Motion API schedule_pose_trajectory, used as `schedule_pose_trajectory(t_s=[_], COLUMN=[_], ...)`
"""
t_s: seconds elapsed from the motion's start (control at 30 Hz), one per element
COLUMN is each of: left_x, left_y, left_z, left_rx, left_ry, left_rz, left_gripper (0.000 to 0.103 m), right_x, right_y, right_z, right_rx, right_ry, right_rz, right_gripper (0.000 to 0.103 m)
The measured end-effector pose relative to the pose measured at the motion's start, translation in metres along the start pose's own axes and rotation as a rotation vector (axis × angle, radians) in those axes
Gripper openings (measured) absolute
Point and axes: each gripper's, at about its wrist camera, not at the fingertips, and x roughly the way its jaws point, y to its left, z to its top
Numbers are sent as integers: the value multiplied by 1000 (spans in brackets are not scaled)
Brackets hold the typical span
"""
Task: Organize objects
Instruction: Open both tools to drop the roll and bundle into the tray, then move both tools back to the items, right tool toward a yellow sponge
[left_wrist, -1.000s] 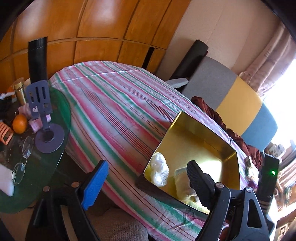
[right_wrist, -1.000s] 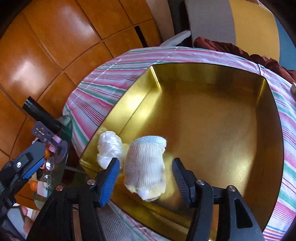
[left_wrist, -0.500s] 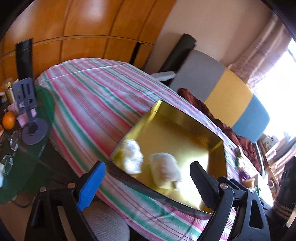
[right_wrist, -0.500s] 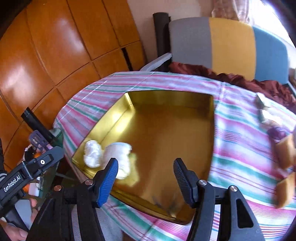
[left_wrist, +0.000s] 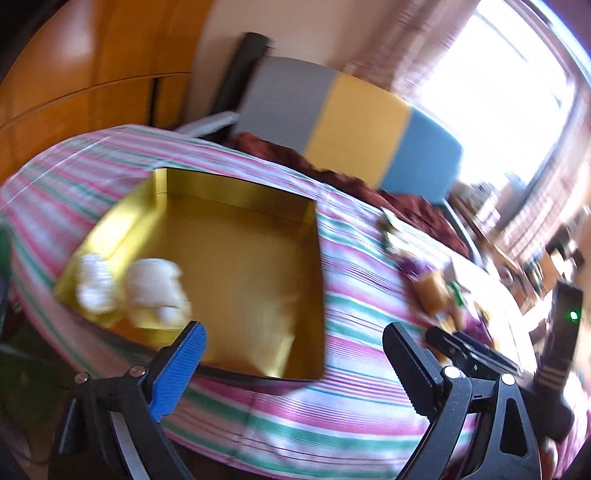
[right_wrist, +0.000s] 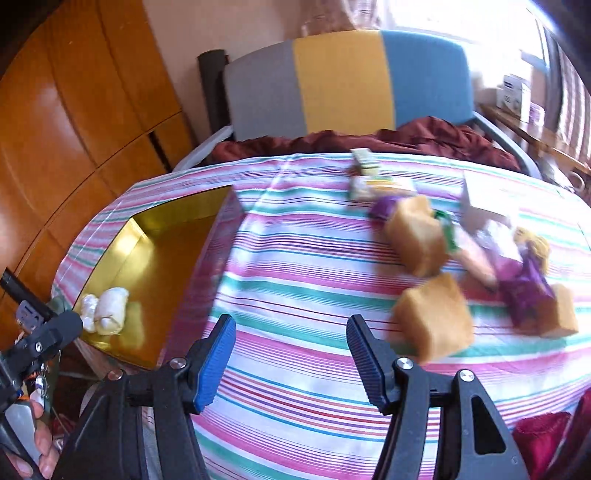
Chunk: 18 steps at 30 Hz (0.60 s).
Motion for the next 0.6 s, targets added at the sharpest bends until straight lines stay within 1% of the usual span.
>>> schedule_pose_trajectory(t_s=[0.1,0.23,0.3,0.33,0.37,0.47,0.6], left_x=[11,24,29,31,33,38,47], left_y=[-30,-59,-72,-78,-82,-90,-96], left_z=[-5,-15,-22,-27,-31,-42,-47], left_rx=[57,101,137,157,169,193,203], left_ry=[41,99,127,143,154,188,230], left_rz=[-43,-90,-105,-115,-122,-134,-136], left_gripper=[99,100,100,100,100,100,100], right_x=[-10,-21,-23,-22,-23,-30,-46], right_y=[-27,-57,-71,-80,-88,-117,-167], right_z=[-6,-11,-14,-15,-17,-17,-3], right_rx=[38,56,50,47,45,45,91], right_ry=[-7,-8,5,20,34,46,36], right_rz=[-33,-77,-102,-118,-139,-195,-296], right_gripper=[63,64,69,76,78,78,78])
